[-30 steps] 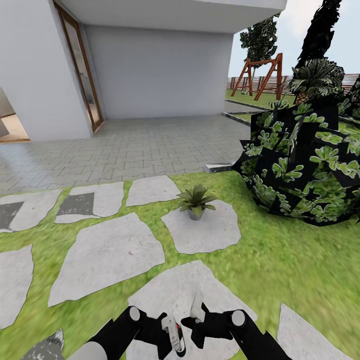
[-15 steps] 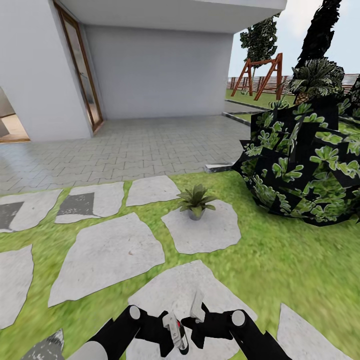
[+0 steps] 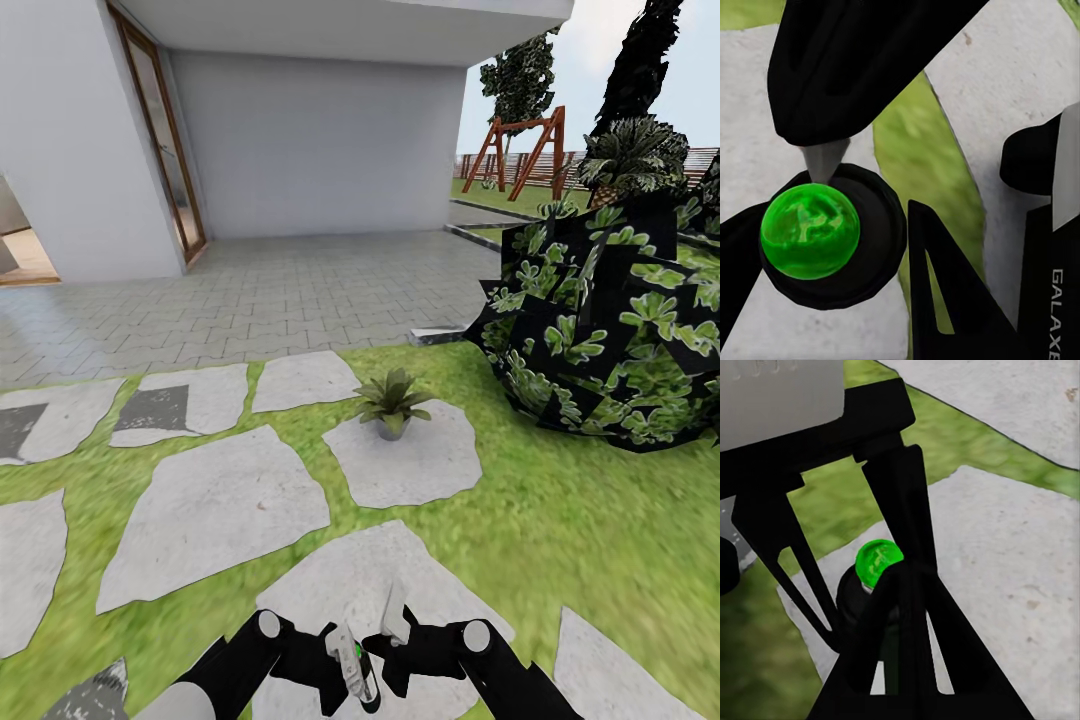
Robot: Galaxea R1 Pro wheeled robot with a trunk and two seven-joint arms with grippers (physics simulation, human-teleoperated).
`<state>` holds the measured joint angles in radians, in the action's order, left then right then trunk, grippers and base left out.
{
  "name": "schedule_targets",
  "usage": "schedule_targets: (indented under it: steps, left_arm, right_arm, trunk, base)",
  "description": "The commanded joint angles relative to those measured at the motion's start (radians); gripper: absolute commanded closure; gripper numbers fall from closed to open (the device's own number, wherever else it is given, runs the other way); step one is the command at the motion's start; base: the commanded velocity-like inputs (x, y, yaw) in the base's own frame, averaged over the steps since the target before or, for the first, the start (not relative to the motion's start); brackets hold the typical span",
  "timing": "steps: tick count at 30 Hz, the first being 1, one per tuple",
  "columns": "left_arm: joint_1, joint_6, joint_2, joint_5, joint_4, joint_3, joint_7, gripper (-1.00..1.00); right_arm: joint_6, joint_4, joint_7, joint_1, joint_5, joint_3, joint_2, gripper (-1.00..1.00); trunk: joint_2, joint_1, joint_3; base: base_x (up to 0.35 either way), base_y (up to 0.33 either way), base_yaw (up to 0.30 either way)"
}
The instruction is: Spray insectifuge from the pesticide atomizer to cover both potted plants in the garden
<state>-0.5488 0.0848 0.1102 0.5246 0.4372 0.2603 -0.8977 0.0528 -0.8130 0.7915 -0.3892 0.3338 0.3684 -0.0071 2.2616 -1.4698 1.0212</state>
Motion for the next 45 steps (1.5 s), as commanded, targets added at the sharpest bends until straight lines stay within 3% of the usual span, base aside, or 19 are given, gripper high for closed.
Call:
schedule_targets:
  steps: [1, 8, 11, 16, 20, 26, 27, 34, 37, 38, 39, 40, 41, 42, 43, 45]
  left_arm:
    - [0.000, 0.008, 0.000, 0.010, 0.001, -0.001, -0.001, 1.00]
    - [0.001, 0.005, -0.018, 0.022, -0.009, 0.008, 0.003, 1.00]
    - [0.001, 0.002, -0.089, 0.044, -0.010, 0.008, 0.005, 1.00]
    - [0.001, 0.001, -0.173, 0.053, -0.012, 0.009, 0.005, 1.00]
    - [0.001, 0.000, -0.219, 0.053, -0.012, 0.003, 0.006, 1.00]
    - [0.001, -0.010, -0.258, 0.054, -0.011, -0.002, 0.010, 1.00]
    - [0.001, -0.011, -0.262, 0.054, -0.011, -0.002, 0.011, 1.00]
    - [0.001, -0.011, -0.279, 0.052, -0.011, -0.005, 0.019, 1.00]
    - [0.001, -0.016, -0.281, 0.047, -0.011, -0.025, 0.061, 1.00]
    - [0.001, -0.020, -0.272, 0.045, -0.017, -0.077, 0.110, 1.00]
    - [0.001, -0.037, -0.246, 0.042, -0.032, -0.171, 0.189, 1.00]
    - [0.001, -0.061, -0.228, 0.040, -0.039, -0.216, 0.225, 1.00]
    - [0.001, -0.211, -0.170, 0.036, -0.040, -0.315, 0.344, 1.00]
    - [0.001, -0.240, -0.161, 0.034, -0.039, -0.327, 0.371, 1.00]
    - [0.000, -0.275, -0.143, 0.022, -0.037, -0.341, 0.416, 1.00]
    - [0.000, -0.292, -0.125, -0.009, -0.036, -0.346, 0.454, 1.00]
  right_arm:
    - [0.005, -0.001, 0.000, 0.000, 0.010, 0.001, -0.001, 1.00]
    - [0.005, -0.002, 0.000, 0.000, 0.010, 0.001, -0.001, 1.00]
    - [0.005, -0.002, 0.000, 0.000, 0.010, 0.001, -0.002, 1.00]
    - [0.005, 0.000, 0.000, 0.000, 0.010, 0.001, -0.002, 1.00]
    - [0.004, -0.002, 0.000, 0.000, 0.010, 0.000, -0.006, 1.00]
    - [0.004, 0.000, -0.001, 0.000, 0.011, -0.006, -0.015, 1.00]
    - [0.004, 0.000, -0.001, 0.000, 0.011, -0.006, -0.017, -1.00]
    - [0.005, 0.003, -0.006, 0.000, 0.010, -0.009, -0.068, -1.00]
    - [0.006, 0.006, -0.038, 0.001, 0.009, -0.033, -0.105, -1.00]
    - [0.010, 0.046, -0.110, 0.002, 0.006, -0.085, -0.119, -1.00]
    - [0.026, 0.141, -0.249, 0.005, 0.002, -0.182, -0.132, -1.00]
    - [0.047, 0.194, -0.324, 0.006, 0.001, -0.234, -0.136, -1.00]
    - [0.182, 0.360, -0.576, 0.008, -0.005, -0.361, -0.138, -1.00]
    - [0.215, 0.401, -0.638, 0.008, -0.006, -0.374, -0.138, -1.00]
    - [0.277, 0.481, -0.758, 0.009, -0.009, -0.388, -0.137, -1.00]
    - [0.342, 0.549, -0.859, 0.009, -0.011, -0.394, -0.135, -1.00]
  trunk:
    - [0.000, 0.000, 0.001]
    - [0.000, 0.000, 0.001]
    - [0.000, 0.000, 0.001]
    - [0.000, 0.000, 0.001]
    - [0.000, 0.000, 0.001]
    - [0.000, 0.000, 0.001]
    - [0.000, 0.000, 0.001]
    - [0.000, 0.000, 0.001]
    - [0.000, 0.000, 0.001]
    - [0.000, 0.000, 0.001]
    - [0.000, 0.000, 0.001]
    - [0.000, 0.000, 0.001]
    - [0.000, 0.000, 0.001]
    - [0.000, 0.000, 0.001]
    - [0.000, 0.000, 0.001]
    - [0.000, 0.000, 0.001]
  base:
    - [0.000, 0.000, 0.000]
    - [0.000, 0.000, 0.000]
    - [0.000, 0.000, 0.000]
    - [0.000, 0.000, 0.000]
    - [0.000, 0.000, 0.000]
    - [0.000, 0.000, 0.000]
    - [0.000, 0.000, 0.000]
    - [0.000, 0.000, 0.000]
    - [0.000, 0.000, 0.000]
    - [0.000, 0.000, 0.000]
    - [0.000, 0.000, 0.000]
    - [0.000, 0.000, 0.000]
    - [0.000, 0.000, 0.000]
    - [0.000, 0.000, 0.000]
    - [0.000, 0.000, 0.000]
    - [0.000, 0.000, 0.000]
